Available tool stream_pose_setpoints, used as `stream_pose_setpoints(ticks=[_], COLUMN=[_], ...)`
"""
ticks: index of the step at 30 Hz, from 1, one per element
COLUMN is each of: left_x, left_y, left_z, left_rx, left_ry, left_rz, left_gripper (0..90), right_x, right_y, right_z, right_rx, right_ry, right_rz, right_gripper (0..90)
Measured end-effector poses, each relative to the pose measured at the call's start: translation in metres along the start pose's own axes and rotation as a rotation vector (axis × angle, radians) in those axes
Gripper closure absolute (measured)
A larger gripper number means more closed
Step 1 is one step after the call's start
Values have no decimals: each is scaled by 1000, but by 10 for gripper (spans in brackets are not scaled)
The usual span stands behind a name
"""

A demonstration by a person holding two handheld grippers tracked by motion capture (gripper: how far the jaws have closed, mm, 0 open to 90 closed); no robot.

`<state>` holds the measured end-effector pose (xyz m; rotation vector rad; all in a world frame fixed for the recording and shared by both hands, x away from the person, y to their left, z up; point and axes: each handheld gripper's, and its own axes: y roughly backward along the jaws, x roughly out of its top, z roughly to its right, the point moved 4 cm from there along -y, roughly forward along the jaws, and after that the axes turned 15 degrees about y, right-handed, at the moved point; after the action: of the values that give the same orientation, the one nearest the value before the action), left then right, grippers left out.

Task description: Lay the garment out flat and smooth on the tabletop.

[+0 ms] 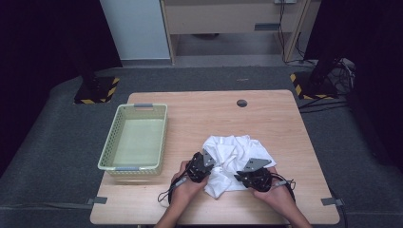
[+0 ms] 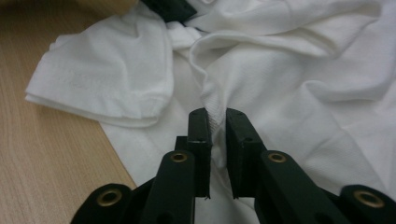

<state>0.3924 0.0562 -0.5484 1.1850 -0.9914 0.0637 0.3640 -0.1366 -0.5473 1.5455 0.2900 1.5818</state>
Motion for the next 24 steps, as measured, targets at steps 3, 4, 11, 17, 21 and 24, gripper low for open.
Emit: stream_pose_setpoints(ticks=[3,4,11,17,21,24], left_x=[0,0,1,7,16,21], left_y=[1,1,6,22,31,32], left_z=[-2,-3,-7,-6,0,11], left_rx=[-4,-6,0,34,2,-78], left_ry=[11,14,51,62,66,46], left_rz=[0,1,11,76,132,165], left_gripper=[820,820,732,545,472,422], right_x=[-1,-2,-13,-12,-7,-5], right_y=[8,11,35,46,52,52], right_z=[3,4,16,18,18,18], right_rx=[-24,-29,-61,-67,-71,-71], right_ry=[-11,-12,-55,-65,-57,-53], right_rz=[-3,-4,5,30,40,40], right_gripper=[838,839,839,839,839,839])
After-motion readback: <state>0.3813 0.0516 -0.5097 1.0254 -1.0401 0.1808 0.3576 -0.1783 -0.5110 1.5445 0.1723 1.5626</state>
